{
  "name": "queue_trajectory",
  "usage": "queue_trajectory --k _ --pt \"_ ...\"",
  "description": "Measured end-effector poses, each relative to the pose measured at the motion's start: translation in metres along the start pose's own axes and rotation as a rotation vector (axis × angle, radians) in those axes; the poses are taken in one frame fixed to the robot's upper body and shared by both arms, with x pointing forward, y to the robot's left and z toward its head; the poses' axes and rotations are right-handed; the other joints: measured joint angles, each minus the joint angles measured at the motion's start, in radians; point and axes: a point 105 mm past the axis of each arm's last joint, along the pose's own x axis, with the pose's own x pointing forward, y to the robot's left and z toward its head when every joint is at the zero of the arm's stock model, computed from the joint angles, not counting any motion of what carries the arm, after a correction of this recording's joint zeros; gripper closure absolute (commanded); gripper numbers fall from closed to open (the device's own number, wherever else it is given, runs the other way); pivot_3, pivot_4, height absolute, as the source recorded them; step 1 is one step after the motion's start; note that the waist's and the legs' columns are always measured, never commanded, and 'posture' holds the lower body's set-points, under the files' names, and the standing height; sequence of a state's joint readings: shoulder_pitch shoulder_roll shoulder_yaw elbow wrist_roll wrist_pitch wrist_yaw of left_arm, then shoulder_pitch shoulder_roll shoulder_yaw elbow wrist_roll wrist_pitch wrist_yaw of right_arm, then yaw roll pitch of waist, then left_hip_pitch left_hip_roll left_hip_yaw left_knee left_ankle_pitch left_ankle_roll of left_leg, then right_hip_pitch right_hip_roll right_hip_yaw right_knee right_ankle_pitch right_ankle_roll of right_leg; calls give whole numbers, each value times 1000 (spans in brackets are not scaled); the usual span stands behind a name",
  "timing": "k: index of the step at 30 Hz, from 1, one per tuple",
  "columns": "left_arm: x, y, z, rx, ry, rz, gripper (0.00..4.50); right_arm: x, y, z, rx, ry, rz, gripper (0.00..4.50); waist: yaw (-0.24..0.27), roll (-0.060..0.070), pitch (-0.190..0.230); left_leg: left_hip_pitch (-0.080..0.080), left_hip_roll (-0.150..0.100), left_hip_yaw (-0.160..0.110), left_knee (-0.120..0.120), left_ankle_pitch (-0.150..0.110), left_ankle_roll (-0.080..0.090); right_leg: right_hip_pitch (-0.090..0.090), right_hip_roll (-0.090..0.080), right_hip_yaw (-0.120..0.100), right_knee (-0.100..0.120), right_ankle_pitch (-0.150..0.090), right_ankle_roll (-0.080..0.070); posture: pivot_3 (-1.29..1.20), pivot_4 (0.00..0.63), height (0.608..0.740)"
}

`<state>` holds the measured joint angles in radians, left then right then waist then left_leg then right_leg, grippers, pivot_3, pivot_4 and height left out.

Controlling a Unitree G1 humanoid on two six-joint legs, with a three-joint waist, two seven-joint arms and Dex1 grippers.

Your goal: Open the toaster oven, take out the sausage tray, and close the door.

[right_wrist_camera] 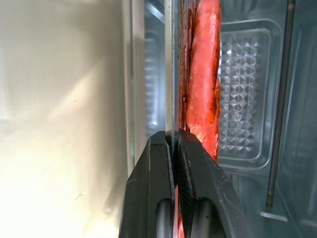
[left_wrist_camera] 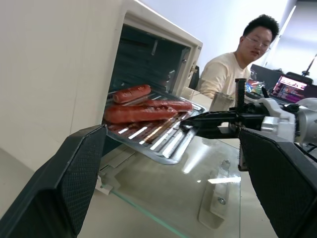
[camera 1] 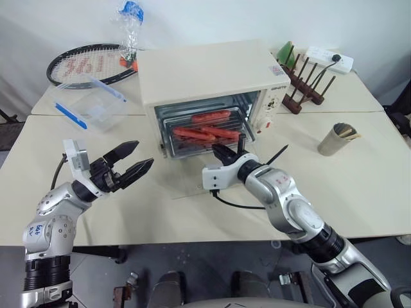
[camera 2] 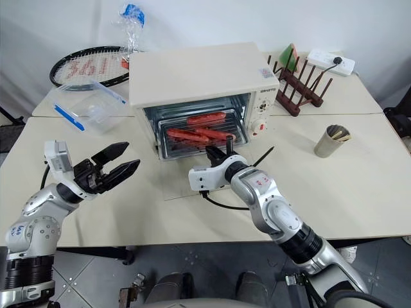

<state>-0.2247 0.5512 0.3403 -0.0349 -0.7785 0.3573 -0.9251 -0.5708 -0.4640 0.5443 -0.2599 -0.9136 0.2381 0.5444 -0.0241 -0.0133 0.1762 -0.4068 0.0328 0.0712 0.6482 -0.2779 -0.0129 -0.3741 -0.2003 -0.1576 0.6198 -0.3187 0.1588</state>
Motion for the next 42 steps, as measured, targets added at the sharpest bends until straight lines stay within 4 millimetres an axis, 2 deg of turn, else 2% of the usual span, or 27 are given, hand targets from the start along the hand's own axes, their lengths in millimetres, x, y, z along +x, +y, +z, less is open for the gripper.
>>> queue_trajectory --k 16,23,28,34,39,42 --pt "2 -1 -12 -97 9 -2 0 -24 15 -5 -63 4 19 4454 0 0 0 0 0 1 0 0 0 0 0 0 0 0 0 0 150 740" --pt "5 -9 -25 -342 109 18 0 -35 13 -6 -79 -1 -5 4454 0 0 0 0 0 0 0 0 0 0 0 1 0 0 0 0 150 740" --pt "7 -20 -34 -447 192 7 0 -39 11 -5 -79 -4 -18 4454 0 0 0 0 0 0 1 0 0 0 0 1 0 0 0 0 150 740" --pt "16 -18 -20 -568 114 61 0 -54 5 -2 -65 -11 -56 4454 2 -1 0 1 0 -1 1 0 0 2 0 1 0 0 0 0 150 740" --pt "21 -29 -23 -702 151 52 0 -66 11 2 -28 -15 -35 4454 3 -1 0 1 0 -2 1 0 0 2 0 1 0 0 0 0 150 740" --pt "26 -37 -24 -765 149 30 0 -71 11 10 -21 -51 -32 4454 4 -1 0 1 0 -2 1 0 0 3 0 1 0 0 0 0 150 740"
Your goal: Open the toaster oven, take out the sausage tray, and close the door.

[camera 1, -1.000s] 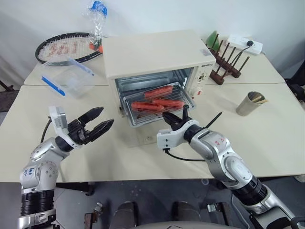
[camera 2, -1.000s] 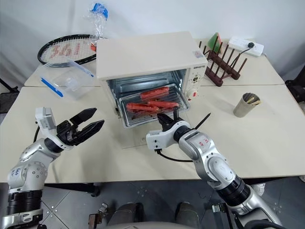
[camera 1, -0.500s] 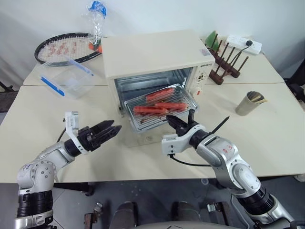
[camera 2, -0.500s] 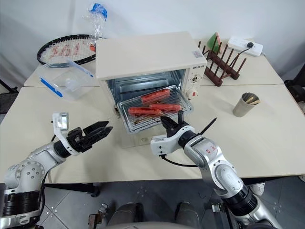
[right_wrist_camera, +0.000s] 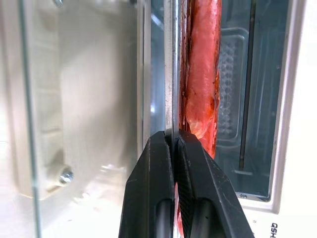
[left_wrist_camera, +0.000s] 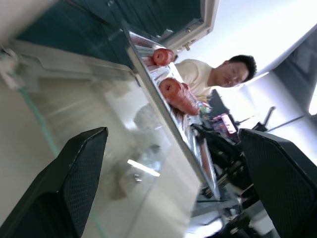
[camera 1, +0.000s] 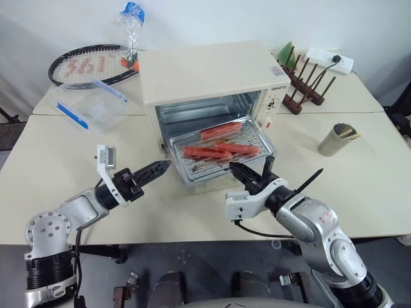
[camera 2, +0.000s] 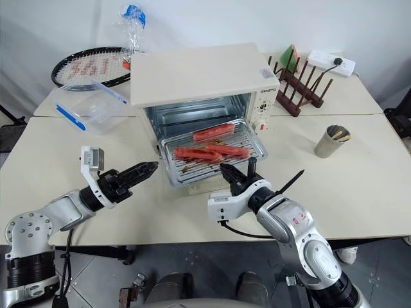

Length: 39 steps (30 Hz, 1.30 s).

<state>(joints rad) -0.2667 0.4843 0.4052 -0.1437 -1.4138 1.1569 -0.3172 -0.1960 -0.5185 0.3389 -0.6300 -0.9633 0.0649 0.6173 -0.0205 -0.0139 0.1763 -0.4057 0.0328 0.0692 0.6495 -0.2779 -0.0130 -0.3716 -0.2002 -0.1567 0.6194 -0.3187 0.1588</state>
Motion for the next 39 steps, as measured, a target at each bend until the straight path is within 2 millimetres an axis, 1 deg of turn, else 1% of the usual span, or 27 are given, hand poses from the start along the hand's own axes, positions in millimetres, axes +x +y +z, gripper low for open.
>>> queue_trajectory --k 4,10,13,17,20,23,26,27,33,39 --pt "7 -5 -10 -58 41 -23 0 -2 0 5 -1 -25 3 4454 4 0 0 1 0 0 0 0 0 1 0 0 -1 0 0 0 150 740" --pt "14 -11 -16 -121 54 -47 0 -2 2 8 -1 -37 18 4454 19 0 0 1 0 0 1 0 0 3 0 0 -4 0 0 0 150 740" --pt "17 -12 -18 -152 49 -53 542 -2 1 9 -5 -45 18 4500 22 0 0 1 0 0 1 0 0 6 1 0 -8 0 0 0 150 740" --pt "17 -7 -16 -213 29 -38 1757 -4 -3 7 -5 -39 3 4500 22 0 0 2 0 -1 1 0 0 7 2 0 -9 0 0 0 150 740" --pt "18 -8 -17 -246 45 -46 2711 -5 -4 5 -4 -31 2 4500 22 0 0 3 0 -1 1 0 0 8 2 0 -9 0 0 0 150 740" --pt "19 -7 -20 -270 53 -45 3430 -5 -4 6 0 -33 4 4500 21 0 0 3 0 -1 1 0 0 8 2 0 -9 0 0 0 150 740" --pt "18 -7 -19 -288 53 -40 4276 -5 -1 6 6 -32 13 4500 22 0 0 3 0 -1 1 0 0 8 2 0 -10 0 0 0 150 740" --pt "18 -6 -19 -291 56 -26 4478 -6 -1 7 3 -33 11 4500 21 0 0 3 0 -1 1 0 0 8 2 0 -10 0 0 0 150 740" --pt "17 0 -19 -330 78 17 4478 -7 0 10 -30 -59 31 4500 22 0 0 3 0 -1 1 0 0 9 2 0 -10 0 0 0 150 740" --pt "20 4 -21 -344 120 41 4478 -9 3 9 -26 -59 48 4500 22 0 0 3 0 -1 0 0 0 9 2 0 -11 0 0 0 150 740"
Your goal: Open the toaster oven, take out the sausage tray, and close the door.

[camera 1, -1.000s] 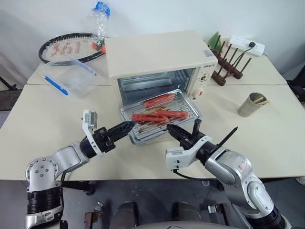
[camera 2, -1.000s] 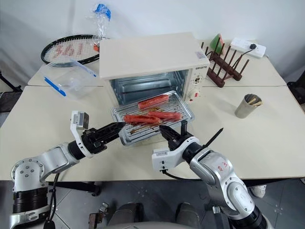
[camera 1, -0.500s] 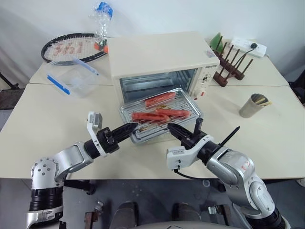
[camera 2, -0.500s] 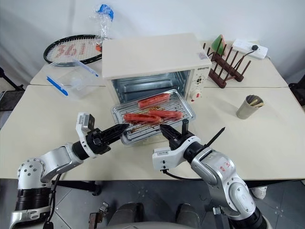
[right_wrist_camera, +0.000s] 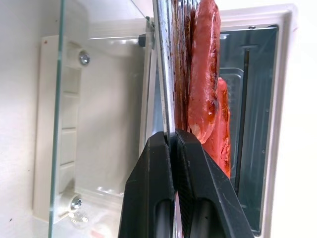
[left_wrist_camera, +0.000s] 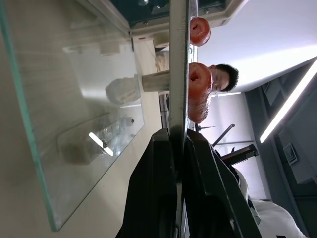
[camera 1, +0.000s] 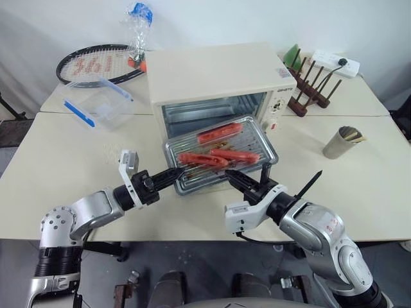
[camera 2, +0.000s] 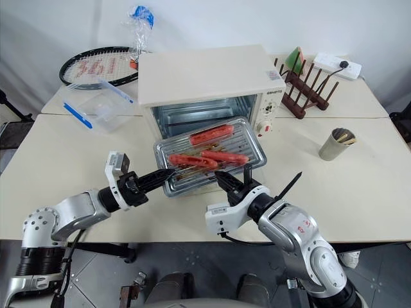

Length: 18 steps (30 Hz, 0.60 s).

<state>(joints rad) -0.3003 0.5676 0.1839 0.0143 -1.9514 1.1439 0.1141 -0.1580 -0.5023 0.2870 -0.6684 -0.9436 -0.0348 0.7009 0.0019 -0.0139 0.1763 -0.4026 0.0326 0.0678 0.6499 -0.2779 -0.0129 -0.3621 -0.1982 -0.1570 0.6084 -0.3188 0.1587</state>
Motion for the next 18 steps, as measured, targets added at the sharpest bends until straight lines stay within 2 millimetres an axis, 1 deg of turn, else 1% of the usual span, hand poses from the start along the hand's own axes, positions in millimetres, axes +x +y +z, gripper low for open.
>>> queue_trajectory --k 1,5,9,11,13,15,18 --pt "0 2 -1 -5 9 10 4478 -1 2 0 3 -1 8 4500 0 0 0 0 0 0 0 0 0 0 0 0 0 0 0 0 150 740" --pt "0 5 -5 -1 44 49 4500 -2 3 -1 23 -7 18 3455 -1 0 0 0 0 0 0 0 0 0 0 0 0 0 0 0 150 740" --pt "0 7 -7 5 64 76 4500 -3 3 -1 32 -16 15 1995 0 0 0 0 0 0 0 0 0 0 0 0 0 0 0 0 150 740" --pt "0 9 -8 5 67 89 4500 -4 2 0 35 -26 17 1347 0 0 0 0 0 0 0 0 0 0 0 0 -1 0 0 0 150 740" --pt "0 10 -8 5 67 102 4500 -5 3 1 49 -49 28 581 0 0 0 0 0 0 0 0 0 0 0 0 -1 0 0 0 150 740" --pt "-1 13 -7 -1 62 115 4500 -7 2 1 81 -79 45 10 0 0 0 0 0 0 0 0 0 1 0 0 -1 0 0 0 150 740" --pt "-3 17 -3 -16 45 129 4500 -14 1 2 130 -151 96 10 1 0 0 0 0 0 0 0 0 1 0 0 -2 0 0 0 150 740"
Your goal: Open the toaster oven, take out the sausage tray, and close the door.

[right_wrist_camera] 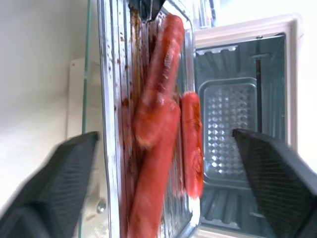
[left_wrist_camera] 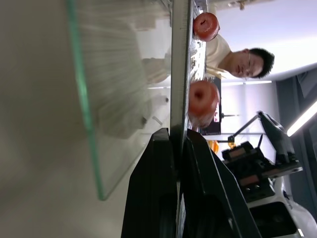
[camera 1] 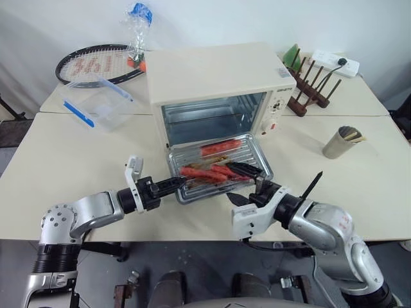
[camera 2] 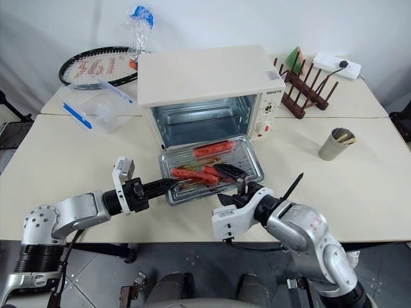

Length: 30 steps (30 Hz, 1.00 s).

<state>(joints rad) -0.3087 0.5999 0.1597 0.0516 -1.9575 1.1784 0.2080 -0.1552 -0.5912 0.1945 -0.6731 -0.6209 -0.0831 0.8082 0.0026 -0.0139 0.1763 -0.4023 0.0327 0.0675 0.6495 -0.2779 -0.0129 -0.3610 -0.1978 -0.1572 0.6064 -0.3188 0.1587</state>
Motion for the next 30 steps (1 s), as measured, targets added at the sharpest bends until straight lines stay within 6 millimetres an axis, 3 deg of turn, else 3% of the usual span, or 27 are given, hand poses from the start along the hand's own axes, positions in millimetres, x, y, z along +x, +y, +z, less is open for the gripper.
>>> queue_trajectory --k 4,8,11,15,22,27,30 --pt "-3 -1 1 6 -1 -2 4500 -8 0 11 73 -129 84 10 0 0 0 0 0 0 0 0 0 0 0 0 0 0 0 0 150 740" --pt "-8 0 0 6 16 2 4500 -18 -5 6 164 -161 140 10 2 0 0 0 0 0 0 0 0 1 0 0 0 0 0 0 150 740" --pt "-22 4 -1 6 24 19 4500 -28 -10 -2 277 -178 180 10 2 0 0 0 0 0 0 0 0 0 0 0 0 0 0 0 150 740" --pt "-49 11 -2 -8 21 61 4500 -40 -9 -30 439 -121 266 10 -1 0 0 1 0 0 -1 0 0 0 0 0 -1 0 0 0 150 740" --pt "-87 13 6 -17 -80 84 4500 -50 -25 -88 676 23 216 10 0 1 1 0 0 0 -1 0 0 0 0 0 -1 0 0 0 150 740" --pt "-110 19 -1 -32 -161 119 4500 -53 -14 -117 776 90 204 10 -3 1 1 0 0 1 -2 -1 0 0 0 1 -2 0 0 0 150 740" --pt "-130 21 -17 -43 -224 145 4500 -51 -10 -129 777 97 210 10 -10 1 1 0 0 2 -2 -1 0 0 0 1 -2 0 0 0 150 740"
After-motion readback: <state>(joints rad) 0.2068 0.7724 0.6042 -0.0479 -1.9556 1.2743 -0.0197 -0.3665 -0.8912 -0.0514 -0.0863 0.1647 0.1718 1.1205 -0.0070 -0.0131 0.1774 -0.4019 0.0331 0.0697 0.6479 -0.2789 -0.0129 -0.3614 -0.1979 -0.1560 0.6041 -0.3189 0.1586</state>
